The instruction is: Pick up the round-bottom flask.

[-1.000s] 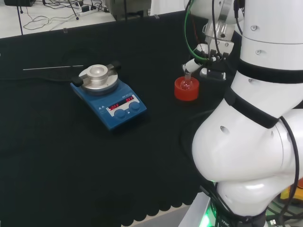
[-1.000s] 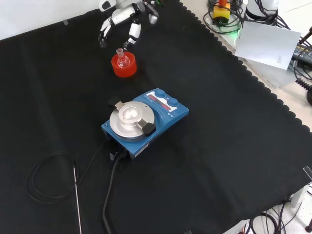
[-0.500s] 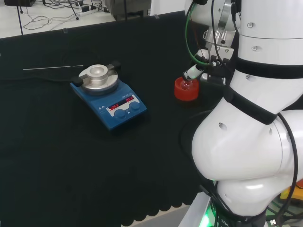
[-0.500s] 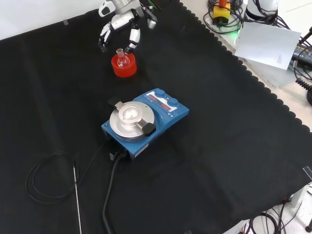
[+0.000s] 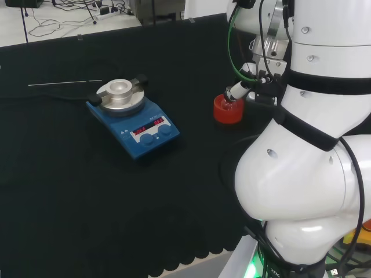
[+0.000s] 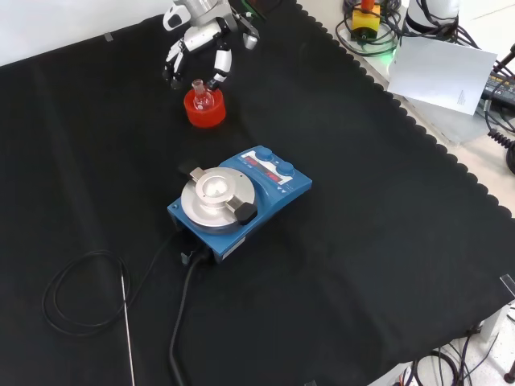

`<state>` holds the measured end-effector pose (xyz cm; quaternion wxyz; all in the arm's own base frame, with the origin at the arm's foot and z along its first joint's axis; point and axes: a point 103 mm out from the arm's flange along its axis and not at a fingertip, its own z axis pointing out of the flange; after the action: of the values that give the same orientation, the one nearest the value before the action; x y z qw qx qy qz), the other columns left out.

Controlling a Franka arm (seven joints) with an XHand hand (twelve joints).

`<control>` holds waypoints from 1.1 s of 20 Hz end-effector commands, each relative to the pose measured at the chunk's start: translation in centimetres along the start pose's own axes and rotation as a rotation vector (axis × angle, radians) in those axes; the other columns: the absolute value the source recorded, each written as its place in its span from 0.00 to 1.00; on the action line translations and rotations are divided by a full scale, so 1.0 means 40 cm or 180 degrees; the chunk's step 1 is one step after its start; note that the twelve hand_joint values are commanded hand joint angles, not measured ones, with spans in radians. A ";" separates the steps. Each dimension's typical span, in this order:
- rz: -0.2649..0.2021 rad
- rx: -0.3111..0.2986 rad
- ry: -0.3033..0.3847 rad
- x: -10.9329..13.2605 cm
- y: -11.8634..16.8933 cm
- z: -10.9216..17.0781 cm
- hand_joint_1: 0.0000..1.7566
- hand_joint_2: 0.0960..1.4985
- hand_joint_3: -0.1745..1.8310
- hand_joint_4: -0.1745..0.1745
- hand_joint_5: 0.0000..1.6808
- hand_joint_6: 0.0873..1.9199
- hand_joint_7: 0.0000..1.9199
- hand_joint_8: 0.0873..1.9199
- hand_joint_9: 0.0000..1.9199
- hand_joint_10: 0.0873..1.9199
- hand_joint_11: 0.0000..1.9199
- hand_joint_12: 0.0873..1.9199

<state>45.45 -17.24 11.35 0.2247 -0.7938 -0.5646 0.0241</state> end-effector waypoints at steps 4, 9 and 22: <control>0.0006 -0.0062 -0.0088 0.004 0.008 -0.002 0.51 0.39 0.41 0.41 0.39 0.10 0.10 0.32 0.19 0.33 0.12 0.70; -0.0023 -0.0110 -0.0151 0.021 0.010 -0.003 0.53 0.39 0.41 0.40 0.37 0.19 0.11 0.32 0.19 0.33 0.12 0.70; -0.0012 -0.0151 -0.0219 0.031 0.023 0.001 0.56 0.38 0.42 0.37 0.45 0.32 0.12 0.33 0.21 0.33 0.14 0.69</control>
<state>46.42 -16.48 11.29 0.1889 -0.7953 -0.5750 0.0347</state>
